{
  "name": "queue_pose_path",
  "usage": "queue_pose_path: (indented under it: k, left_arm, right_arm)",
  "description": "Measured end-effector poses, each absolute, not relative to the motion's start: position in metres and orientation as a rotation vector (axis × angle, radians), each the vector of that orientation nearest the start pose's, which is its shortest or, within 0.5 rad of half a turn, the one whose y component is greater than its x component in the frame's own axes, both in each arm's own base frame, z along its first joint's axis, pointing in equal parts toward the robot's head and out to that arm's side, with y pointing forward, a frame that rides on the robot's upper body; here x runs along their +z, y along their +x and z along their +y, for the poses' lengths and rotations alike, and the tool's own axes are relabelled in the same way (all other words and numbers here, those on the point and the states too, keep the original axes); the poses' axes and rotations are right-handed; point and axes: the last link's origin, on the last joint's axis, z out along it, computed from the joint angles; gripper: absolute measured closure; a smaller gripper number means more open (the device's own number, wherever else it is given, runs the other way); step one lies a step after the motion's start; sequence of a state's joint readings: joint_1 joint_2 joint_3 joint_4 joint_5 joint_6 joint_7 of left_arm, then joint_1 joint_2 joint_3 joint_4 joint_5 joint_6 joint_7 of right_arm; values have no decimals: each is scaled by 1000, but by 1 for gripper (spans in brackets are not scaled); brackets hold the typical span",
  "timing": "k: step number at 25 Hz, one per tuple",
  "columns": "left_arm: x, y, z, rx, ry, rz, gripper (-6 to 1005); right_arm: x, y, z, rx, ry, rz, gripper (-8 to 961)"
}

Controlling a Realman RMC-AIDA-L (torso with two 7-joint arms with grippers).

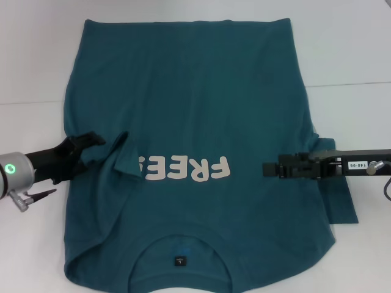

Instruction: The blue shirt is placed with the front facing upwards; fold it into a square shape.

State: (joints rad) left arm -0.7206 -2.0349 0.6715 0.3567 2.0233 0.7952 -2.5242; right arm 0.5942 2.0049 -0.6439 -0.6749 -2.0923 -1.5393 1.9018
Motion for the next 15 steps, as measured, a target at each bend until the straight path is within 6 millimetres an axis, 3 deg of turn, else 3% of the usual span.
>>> queue_pose_path:
  k: [15]
  left_arm:
    - [-15,-288,427,1014,2213,2718,298]
  right_arm:
    - [33,267,355,664,-2568,1249,125]
